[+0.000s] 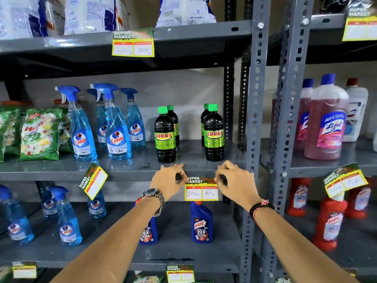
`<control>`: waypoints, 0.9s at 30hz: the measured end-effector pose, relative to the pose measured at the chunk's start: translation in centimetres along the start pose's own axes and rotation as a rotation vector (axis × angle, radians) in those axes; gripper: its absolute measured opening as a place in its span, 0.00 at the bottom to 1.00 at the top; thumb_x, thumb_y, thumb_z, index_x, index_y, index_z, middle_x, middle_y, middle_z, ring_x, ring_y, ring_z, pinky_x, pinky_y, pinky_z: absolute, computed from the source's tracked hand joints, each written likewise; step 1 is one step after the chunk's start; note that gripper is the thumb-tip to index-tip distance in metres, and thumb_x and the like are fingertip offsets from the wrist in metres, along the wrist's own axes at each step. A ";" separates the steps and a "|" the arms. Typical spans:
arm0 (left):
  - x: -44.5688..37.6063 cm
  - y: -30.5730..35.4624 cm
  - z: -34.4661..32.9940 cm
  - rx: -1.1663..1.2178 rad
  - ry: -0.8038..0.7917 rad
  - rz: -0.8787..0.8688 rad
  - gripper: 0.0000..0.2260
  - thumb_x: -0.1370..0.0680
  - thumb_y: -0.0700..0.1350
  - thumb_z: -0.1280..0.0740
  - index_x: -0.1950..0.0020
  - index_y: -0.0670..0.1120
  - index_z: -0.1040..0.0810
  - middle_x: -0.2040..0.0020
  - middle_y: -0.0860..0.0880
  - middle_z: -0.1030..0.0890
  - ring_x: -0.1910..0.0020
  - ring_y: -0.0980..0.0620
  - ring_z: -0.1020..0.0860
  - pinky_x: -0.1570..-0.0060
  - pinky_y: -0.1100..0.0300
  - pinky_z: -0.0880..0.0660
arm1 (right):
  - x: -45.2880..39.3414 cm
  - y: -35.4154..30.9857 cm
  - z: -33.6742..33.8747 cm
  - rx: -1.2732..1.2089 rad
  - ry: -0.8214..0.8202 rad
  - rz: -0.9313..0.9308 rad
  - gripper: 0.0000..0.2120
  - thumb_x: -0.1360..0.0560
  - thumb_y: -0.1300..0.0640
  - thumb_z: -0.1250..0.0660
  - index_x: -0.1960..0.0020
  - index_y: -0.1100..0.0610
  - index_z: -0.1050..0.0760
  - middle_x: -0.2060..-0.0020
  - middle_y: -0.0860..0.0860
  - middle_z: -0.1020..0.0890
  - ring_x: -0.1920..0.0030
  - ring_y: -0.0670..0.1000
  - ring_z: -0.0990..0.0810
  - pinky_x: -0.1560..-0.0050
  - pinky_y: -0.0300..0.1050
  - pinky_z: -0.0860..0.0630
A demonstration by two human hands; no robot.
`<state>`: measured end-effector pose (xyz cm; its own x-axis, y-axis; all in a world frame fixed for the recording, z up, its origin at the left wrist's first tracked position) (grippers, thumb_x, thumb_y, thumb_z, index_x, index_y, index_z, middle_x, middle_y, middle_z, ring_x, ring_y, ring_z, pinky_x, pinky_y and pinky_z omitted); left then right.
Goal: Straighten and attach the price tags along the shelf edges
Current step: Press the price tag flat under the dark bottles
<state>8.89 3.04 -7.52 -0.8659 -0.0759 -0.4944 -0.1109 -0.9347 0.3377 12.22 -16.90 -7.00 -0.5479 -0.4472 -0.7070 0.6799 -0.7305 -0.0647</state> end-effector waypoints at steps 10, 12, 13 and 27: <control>-0.3 0.1 1.5 -0.037 0.119 0.077 0.04 0.29 0.53 0.33 0.57 0.55 0.20 0.49 0.60 0.17 0.53 0.54 0.20 0.60 0.58 0.22 | -1.2 -0.2 0.2 0.014 0.010 -0.040 0.02 0.28 0.56 0.36 0.59 0.51 0.26 0.62 0.47 0.22 0.70 0.51 0.24 0.73 0.37 0.44; -0.4 0.1 1.7 -0.057 0.132 0.077 0.05 0.29 0.54 0.33 0.57 0.55 0.20 0.50 0.59 0.17 0.54 0.54 0.20 0.61 0.58 0.22 | -1.4 -0.3 0.2 0.028 0.011 -0.047 0.02 0.28 0.56 0.36 0.59 0.52 0.26 0.63 0.47 0.23 0.70 0.52 0.25 0.73 0.37 0.44; -0.5 0.0 1.7 -0.063 0.139 0.080 0.05 0.29 0.54 0.33 0.57 0.55 0.21 0.51 0.59 0.17 0.55 0.53 0.20 0.61 0.57 0.22 | -1.4 -0.4 0.3 0.036 0.015 -0.049 0.02 0.28 0.56 0.36 0.59 0.52 0.25 0.63 0.48 0.23 0.71 0.52 0.25 0.73 0.37 0.45; -0.4 0.0 1.8 -0.053 0.223 0.182 0.14 0.34 0.62 0.29 0.60 0.54 0.25 0.61 0.58 0.19 0.61 0.54 0.21 0.65 0.61 0.29 | -2.2 -1.7 0.2 0.113 0.090 -0.127 0.17 0.29 0.44 0.34 0.51 0.57 0.31 0.60 0.51 0.21 0.68 0.58 0.21 0.69 0.44 0.36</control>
<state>8.35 3.74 -5.85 -0.7400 -0.3125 -0.5956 0.0668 -0.9153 0.3973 12.16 -14.80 -5.24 -0.5764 -0.3034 -0.7588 0.5460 -0.8338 -0.0814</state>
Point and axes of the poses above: each hand's wrist, its own x-axis away from the middle knuckle, its own z-axis out of the back of the hand, y = z × x, the point moved 6 cm from there along -x, towards the middle knuckle
